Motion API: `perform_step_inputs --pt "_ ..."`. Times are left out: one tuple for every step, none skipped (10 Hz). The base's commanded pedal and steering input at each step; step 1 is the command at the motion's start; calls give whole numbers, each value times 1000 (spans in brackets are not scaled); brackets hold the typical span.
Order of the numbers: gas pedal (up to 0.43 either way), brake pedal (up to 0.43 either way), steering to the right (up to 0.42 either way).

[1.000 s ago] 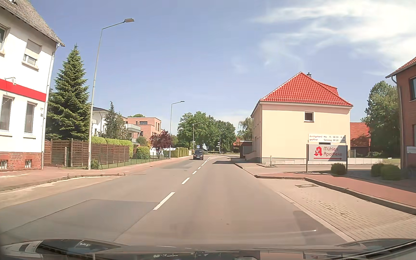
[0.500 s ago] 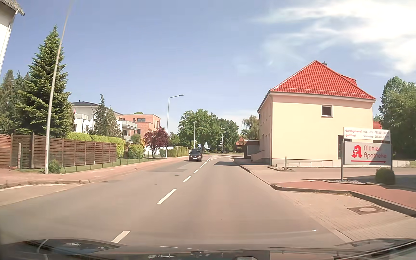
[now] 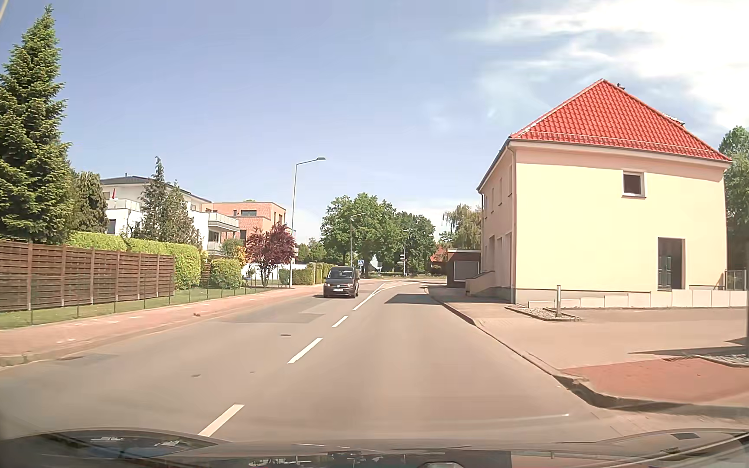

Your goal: Follow the waypoints while adhering to traffic rules and regulations

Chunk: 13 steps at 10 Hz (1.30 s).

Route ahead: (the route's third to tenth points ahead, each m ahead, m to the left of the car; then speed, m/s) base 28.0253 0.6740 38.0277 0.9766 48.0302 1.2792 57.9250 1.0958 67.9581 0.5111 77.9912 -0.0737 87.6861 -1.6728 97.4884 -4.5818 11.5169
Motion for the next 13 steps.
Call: perform_step_inputs --pt "280 0 -7" --pt "280 0 -7" --pt "280 0 -7" --pt "268 0 -5" --pt "240 0 -3" --pt "240 0 -1" --pt "240 0 -1" --pt "228 0 0" --pt "228 0 -1" --pt "228 0 0" --pt "228 0 1" --pt "209 0 2" --pt "197 0 3"
